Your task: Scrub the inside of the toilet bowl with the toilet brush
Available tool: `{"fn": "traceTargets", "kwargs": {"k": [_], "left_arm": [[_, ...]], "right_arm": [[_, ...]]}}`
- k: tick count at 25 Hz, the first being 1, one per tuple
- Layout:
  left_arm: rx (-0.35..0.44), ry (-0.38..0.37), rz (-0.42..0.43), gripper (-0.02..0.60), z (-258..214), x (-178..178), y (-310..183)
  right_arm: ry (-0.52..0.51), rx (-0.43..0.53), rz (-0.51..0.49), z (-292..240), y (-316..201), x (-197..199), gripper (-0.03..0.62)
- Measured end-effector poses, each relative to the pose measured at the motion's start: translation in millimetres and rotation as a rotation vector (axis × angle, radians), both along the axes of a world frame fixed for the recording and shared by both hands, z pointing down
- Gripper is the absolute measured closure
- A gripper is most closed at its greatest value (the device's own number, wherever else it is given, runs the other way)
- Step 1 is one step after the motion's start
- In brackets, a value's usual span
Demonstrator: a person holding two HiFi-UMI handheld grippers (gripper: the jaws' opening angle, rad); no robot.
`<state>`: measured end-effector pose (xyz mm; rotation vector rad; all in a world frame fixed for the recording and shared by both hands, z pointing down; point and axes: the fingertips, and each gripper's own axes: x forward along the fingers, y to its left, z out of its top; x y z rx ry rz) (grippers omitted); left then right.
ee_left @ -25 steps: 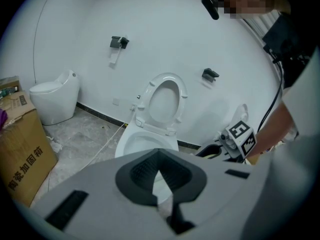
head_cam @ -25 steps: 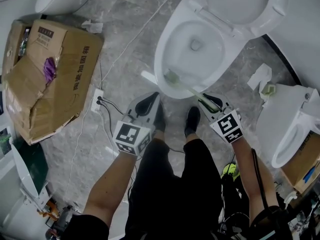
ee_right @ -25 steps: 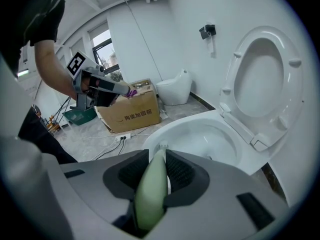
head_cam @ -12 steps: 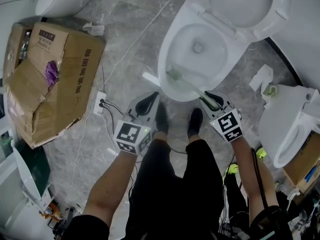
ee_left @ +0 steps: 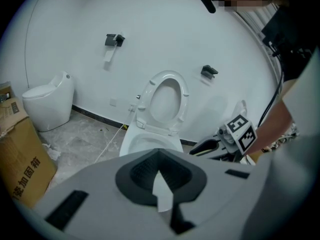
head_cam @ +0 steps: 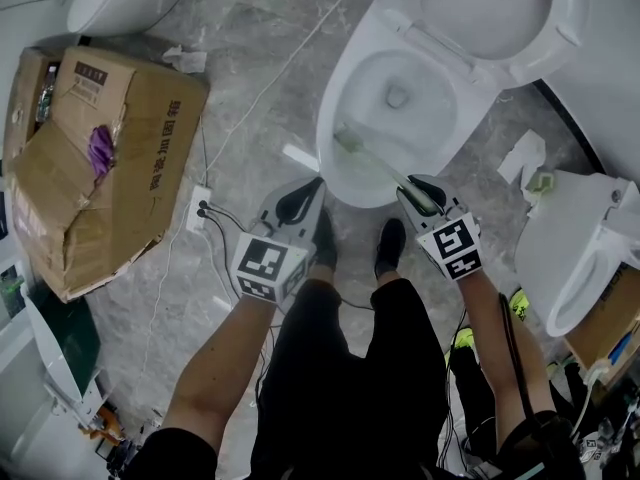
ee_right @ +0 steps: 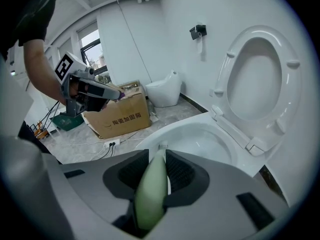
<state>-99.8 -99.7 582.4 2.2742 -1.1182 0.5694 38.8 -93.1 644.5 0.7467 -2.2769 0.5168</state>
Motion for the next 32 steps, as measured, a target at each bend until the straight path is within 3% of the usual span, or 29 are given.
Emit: {"fn": "traceTargets", "kwargs": {"k": [6, 16, 32], "left_arm": [[-0.002, 0.017, 0.021, 0.572, -0.3, 3.7, -5.6], [-0.02, 0.032, -0.025, 0.572, 2.6, 7.5, -13.1], [-0.001, 0.03, 0.014, 0.572, 8.1, 26.6, -26.8]], "right_arm": [[0.001, 0.002, 0.014, 1.2, -14.4, -0.7, 0.482], [0.005, 0.012, 0.041, 5.1, -33.2, 4.9, 0.482], [0.011, 0.034, 0.115, 4.1, -70.8, 13.6, 0.482]]}}
